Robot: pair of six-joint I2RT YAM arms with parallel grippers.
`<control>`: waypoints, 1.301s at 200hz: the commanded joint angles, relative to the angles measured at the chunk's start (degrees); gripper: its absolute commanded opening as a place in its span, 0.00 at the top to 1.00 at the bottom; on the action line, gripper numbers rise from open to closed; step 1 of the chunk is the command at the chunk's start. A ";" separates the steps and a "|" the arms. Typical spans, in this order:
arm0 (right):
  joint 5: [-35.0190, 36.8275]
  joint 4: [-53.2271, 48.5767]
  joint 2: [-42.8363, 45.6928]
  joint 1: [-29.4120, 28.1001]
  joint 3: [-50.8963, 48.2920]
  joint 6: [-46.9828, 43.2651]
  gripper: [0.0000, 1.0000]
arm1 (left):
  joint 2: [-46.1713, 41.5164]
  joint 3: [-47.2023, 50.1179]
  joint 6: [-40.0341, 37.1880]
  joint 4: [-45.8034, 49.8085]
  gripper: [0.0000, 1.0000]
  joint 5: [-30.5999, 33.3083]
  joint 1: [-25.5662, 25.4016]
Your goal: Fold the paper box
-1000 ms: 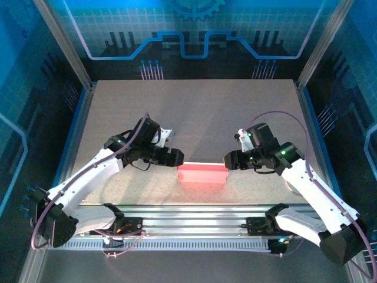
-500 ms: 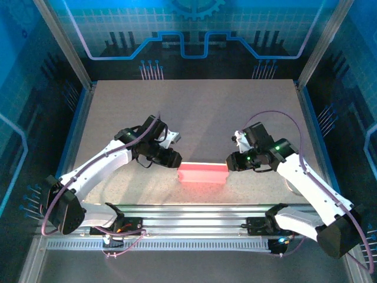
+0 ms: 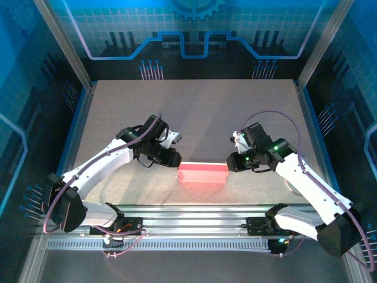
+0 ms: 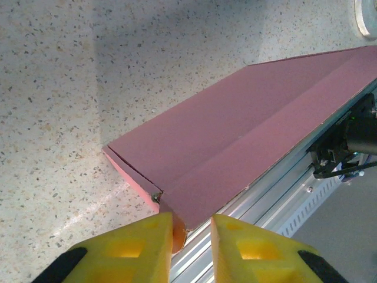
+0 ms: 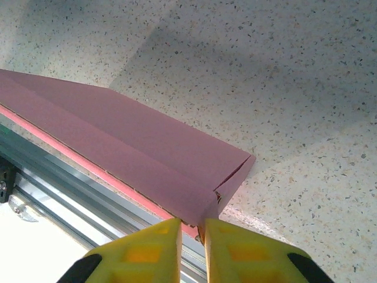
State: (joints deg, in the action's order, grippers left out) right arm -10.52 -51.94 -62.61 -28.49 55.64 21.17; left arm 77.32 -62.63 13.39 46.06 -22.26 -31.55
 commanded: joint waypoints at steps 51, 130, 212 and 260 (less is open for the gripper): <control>-2.25 1.27 -0.06 -0.91 -0.10 2.53 0.85 | 0.42 1.01 4.75 -2.44 0.82 -3.79 0.00; -4.31 3.00 -0.74 -1.21 -0.27 3.92 0.87 | 0.27 2.59 5.60 -3.57 0.83 -3.93 -0.32; 0.83 0.79 -0.38 -2.31 -2.13 2.57 0.91 | -1.01 5.14 6.63 -4.28 0.86 -3.87 -0.55; 1.19 0.44 -0.18 -2.62 -1.99 1.70 0.91 | -1.79 6.11 7.05 -4.34 0.86 -3.52 -0.66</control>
State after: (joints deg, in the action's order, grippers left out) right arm -8.16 -50.98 -62.63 -29.63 54.74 23.94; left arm 75.64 -58.54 19.57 41.21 -23.90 -31.55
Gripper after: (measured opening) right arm 0.092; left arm 0.143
